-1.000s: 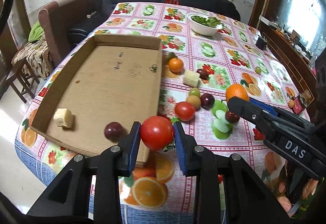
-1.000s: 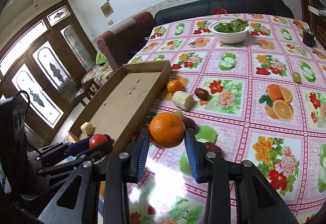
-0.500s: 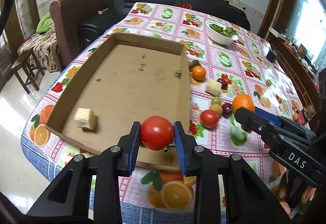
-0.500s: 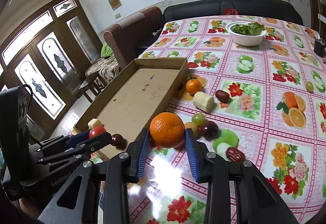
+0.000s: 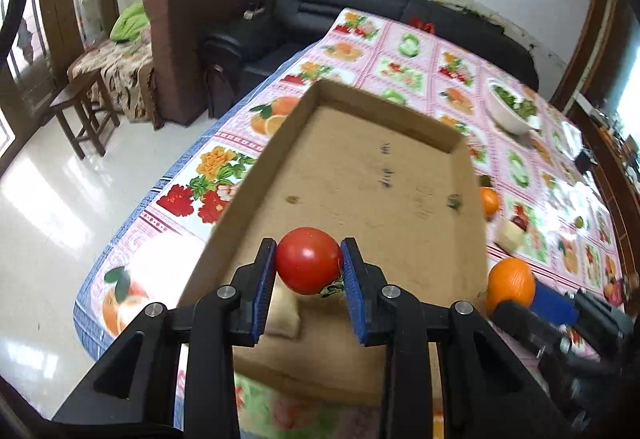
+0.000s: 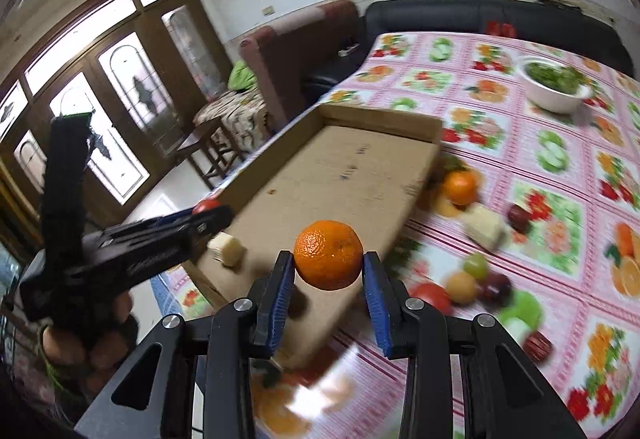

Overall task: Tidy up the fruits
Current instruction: 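Carry the tomato with the left tool while the right tool carries the orange to the box, then open the left tool over the box while the right tool releases the orange inside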

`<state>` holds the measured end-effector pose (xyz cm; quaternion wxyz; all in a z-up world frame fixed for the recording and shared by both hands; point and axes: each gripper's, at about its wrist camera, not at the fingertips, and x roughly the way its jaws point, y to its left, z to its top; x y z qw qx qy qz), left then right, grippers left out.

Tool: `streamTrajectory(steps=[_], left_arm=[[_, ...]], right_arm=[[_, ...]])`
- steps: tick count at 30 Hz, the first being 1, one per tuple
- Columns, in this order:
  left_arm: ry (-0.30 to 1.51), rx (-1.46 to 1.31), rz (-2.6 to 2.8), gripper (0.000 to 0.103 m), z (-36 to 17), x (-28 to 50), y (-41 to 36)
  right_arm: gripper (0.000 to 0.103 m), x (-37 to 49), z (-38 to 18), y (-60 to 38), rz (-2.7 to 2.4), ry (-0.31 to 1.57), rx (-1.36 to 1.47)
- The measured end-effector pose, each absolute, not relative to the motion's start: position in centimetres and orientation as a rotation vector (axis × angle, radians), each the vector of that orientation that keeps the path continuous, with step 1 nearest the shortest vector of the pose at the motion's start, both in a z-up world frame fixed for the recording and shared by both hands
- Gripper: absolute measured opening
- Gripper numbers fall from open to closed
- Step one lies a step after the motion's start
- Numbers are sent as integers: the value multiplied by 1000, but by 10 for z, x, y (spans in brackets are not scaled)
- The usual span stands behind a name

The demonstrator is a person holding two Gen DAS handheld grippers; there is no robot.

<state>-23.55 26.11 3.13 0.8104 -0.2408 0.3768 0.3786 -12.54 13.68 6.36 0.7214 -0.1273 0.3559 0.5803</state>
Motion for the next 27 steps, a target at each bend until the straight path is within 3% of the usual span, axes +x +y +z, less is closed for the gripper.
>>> streamTrajectory(steps=[9,23,27], left_arm=[[899,-527,837,30,1,-221,284],[955,-542,841,32,-9,-213,285],[926,-591,840,41,-1,-221,286]], right_arm=[[35,-132,30,198,1300,859,-383],[37,-134,10,211,1294,871,-486],[43,-128,13,204,1300,871,-464]])
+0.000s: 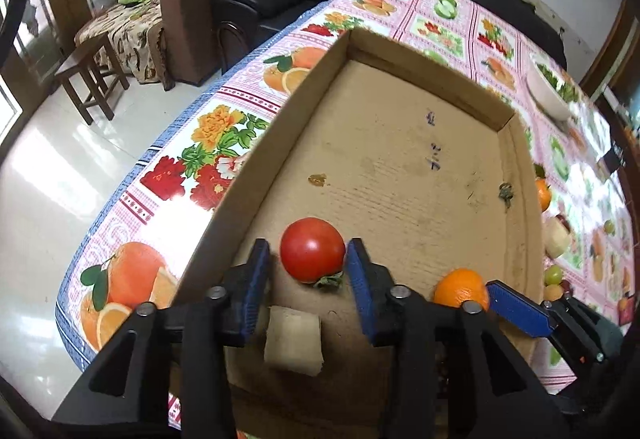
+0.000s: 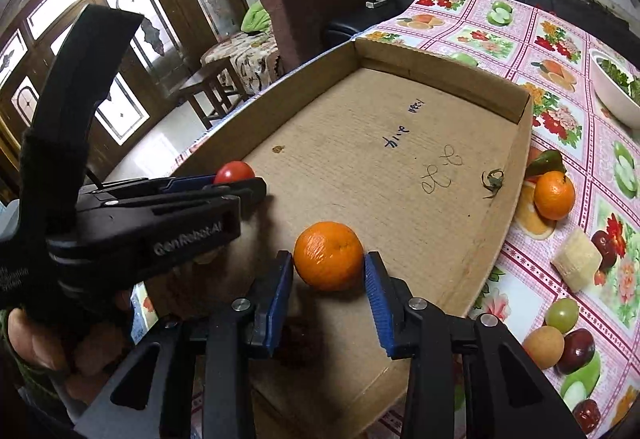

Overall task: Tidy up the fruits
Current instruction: 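Open the left tool over the box while the right tool releases the orange inside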

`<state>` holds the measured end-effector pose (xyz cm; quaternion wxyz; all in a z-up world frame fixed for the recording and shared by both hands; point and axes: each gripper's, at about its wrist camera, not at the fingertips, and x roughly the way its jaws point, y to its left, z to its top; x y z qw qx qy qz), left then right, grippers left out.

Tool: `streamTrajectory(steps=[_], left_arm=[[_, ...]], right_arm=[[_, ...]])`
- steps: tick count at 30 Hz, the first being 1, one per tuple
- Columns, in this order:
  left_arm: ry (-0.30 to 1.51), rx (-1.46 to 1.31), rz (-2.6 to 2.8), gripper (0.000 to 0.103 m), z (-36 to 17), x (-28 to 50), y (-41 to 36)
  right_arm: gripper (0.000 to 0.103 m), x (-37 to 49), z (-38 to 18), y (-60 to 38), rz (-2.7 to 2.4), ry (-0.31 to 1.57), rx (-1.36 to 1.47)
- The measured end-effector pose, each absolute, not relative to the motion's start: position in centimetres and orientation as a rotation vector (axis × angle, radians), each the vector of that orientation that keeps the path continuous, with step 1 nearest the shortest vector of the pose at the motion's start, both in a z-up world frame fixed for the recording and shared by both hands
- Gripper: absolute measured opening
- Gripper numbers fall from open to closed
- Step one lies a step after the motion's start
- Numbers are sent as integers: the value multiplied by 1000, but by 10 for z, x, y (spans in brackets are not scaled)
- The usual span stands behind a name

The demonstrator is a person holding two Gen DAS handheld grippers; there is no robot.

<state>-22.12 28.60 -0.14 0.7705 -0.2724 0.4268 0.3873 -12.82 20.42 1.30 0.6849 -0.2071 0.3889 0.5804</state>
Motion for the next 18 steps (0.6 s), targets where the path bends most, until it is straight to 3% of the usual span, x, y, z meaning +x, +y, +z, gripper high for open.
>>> streamTrajectory(steps=[8,18], left_arm=[[874,-647,845,41,18,-233,277],[806,-632,726,47,42,-226,229]], right_arm=[[44,-120,30,178,1319,869,-391],[50,-68,37,73,1183,892,-181]])
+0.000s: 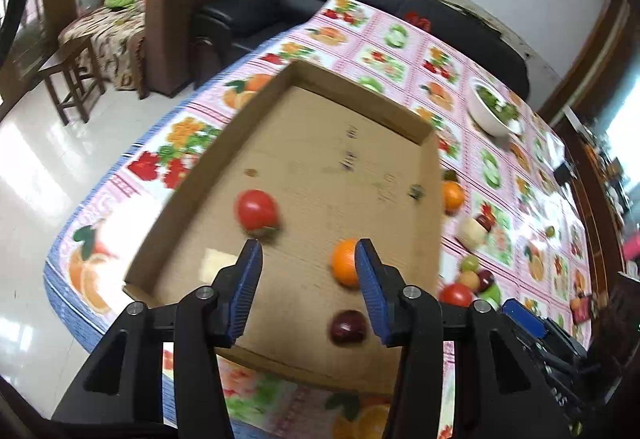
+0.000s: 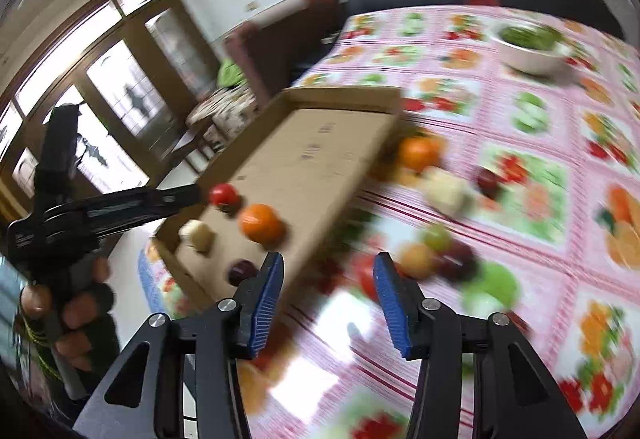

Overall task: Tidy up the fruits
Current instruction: 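Open the left tool over the box while the right tool releases the orange inside, then grasp a second red tomato with the left tool while the right tool grasps a red date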

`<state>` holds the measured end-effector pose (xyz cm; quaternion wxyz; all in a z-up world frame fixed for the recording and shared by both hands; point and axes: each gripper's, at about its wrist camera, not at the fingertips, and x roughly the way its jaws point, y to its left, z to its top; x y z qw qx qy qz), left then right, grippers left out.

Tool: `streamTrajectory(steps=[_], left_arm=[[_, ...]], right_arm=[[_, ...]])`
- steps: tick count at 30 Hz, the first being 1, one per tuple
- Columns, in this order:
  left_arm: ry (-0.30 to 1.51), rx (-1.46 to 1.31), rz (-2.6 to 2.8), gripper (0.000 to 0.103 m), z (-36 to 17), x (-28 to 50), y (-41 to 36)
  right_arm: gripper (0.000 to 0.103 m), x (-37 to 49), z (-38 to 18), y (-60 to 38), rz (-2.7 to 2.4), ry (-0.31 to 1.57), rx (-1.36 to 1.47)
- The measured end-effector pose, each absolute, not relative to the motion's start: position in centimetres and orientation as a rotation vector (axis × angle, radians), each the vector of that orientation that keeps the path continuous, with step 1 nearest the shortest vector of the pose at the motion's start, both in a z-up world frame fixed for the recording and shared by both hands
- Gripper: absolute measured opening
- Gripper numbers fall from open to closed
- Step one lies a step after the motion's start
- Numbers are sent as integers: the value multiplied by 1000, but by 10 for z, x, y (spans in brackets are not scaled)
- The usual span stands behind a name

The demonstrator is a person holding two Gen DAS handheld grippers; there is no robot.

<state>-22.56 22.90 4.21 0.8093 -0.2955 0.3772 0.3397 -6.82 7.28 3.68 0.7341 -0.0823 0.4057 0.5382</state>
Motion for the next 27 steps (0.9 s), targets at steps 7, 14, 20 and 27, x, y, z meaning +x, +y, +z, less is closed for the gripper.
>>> streamTrajectory(steps=[7,14,20,27], left_arm=[[818,-617,636,47,47,-211,196],[868,-580,522,47,41,-188,156],[920,-559,425,47,31,-171,124],[955,-565,373,47,23,-160,114]], right_arm=[[50,-42,24,8,1064,925,-112],[50,-34,14,-21,1003,947,-97],[50,-34,10,-23,1001,946,-101],[50,-34,8,-21,1000,952,-111]])
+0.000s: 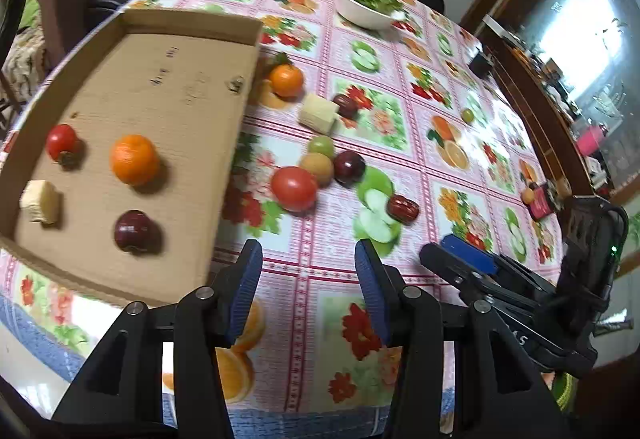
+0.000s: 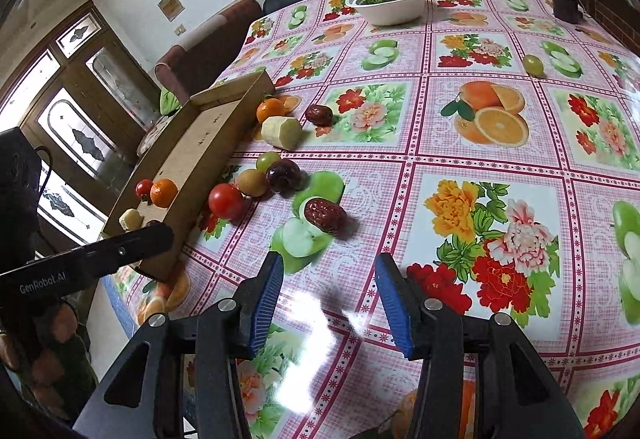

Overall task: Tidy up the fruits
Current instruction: 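Grasp a second red tomato with the left tool while the right tool grasps a red date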

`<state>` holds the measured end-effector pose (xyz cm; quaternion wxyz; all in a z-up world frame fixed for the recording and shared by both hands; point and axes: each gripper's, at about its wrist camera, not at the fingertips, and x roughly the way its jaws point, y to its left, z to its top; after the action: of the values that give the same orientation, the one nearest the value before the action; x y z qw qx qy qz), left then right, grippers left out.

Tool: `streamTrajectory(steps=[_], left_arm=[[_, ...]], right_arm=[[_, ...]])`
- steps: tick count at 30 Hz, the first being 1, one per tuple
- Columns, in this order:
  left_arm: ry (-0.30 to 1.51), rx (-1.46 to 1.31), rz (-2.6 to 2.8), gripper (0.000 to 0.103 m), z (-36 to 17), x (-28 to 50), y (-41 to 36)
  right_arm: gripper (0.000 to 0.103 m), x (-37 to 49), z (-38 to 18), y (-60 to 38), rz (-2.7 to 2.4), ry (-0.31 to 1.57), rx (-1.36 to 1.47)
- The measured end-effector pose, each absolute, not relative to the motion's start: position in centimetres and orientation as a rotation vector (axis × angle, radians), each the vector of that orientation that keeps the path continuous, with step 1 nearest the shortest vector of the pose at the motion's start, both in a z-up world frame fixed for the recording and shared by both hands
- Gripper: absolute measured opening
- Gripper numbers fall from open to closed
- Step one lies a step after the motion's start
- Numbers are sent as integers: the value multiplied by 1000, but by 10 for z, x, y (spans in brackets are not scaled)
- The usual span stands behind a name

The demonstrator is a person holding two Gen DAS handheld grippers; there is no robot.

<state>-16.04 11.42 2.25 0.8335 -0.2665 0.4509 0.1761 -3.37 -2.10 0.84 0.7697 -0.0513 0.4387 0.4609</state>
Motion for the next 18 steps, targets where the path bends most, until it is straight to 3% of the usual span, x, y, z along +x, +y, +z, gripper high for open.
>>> streamTrajectory(steps=[18], left_arm=[[1052,-474,384,47,-3,-110,133]], right_arm=[[50,-24,8,13,998,881,-218]])
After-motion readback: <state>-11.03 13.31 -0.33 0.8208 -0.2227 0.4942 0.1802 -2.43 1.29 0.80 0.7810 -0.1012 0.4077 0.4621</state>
